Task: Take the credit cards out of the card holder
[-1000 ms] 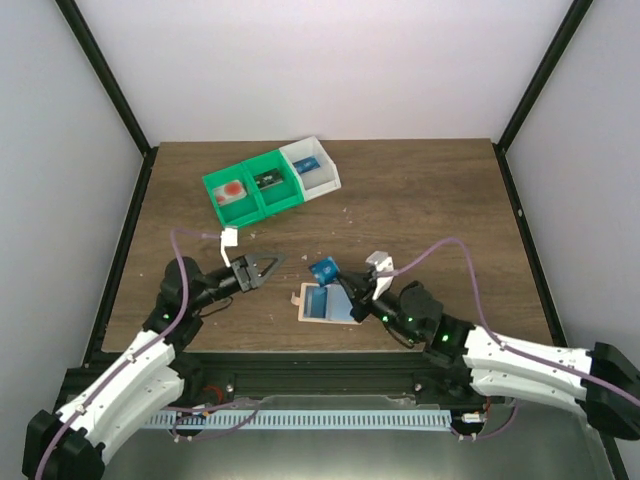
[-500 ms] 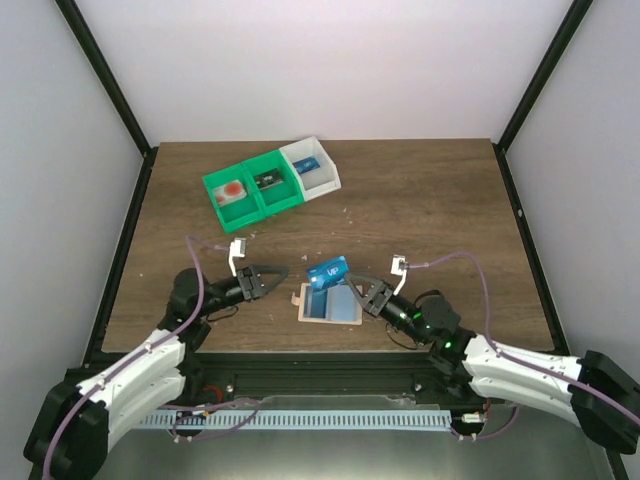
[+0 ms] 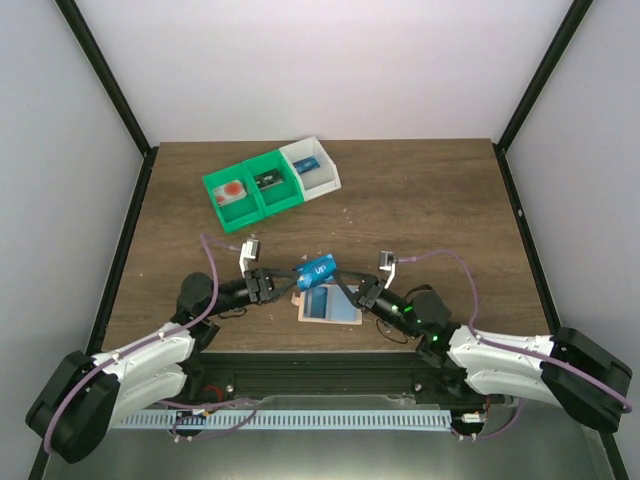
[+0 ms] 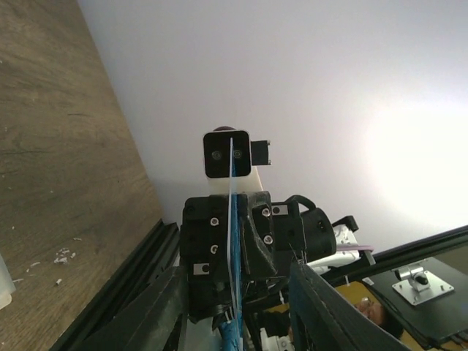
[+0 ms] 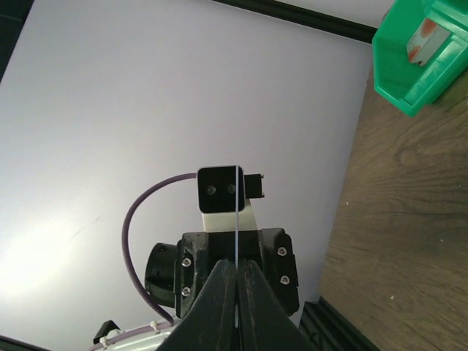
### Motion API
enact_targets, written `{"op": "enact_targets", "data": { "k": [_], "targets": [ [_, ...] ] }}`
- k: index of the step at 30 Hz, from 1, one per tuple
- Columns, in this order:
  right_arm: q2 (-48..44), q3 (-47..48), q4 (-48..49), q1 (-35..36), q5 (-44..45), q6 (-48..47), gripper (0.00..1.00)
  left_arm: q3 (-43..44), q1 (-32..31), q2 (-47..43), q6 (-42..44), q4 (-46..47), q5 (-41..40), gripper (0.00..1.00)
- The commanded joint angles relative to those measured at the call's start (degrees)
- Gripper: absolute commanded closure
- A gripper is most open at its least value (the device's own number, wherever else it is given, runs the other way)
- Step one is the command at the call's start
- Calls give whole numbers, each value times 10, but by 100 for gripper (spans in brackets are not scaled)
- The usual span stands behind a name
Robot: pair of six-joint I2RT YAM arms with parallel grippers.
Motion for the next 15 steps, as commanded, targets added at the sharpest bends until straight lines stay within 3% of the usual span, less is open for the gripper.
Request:
{"op": "enact_targets", "data": {
  "k": [1,7,15],
  "targets": [
    [-6,16,32,-2,23,19,99,-12,-5,-6,-5,39,-17,59],
    [-10,19,23,-3,32,19,99,-5,-6,-7,1,28,-23,74],
    [-3,18,19,-2,32,22,99,3,-7,15,-6,42,-18,77]
  ]
}}
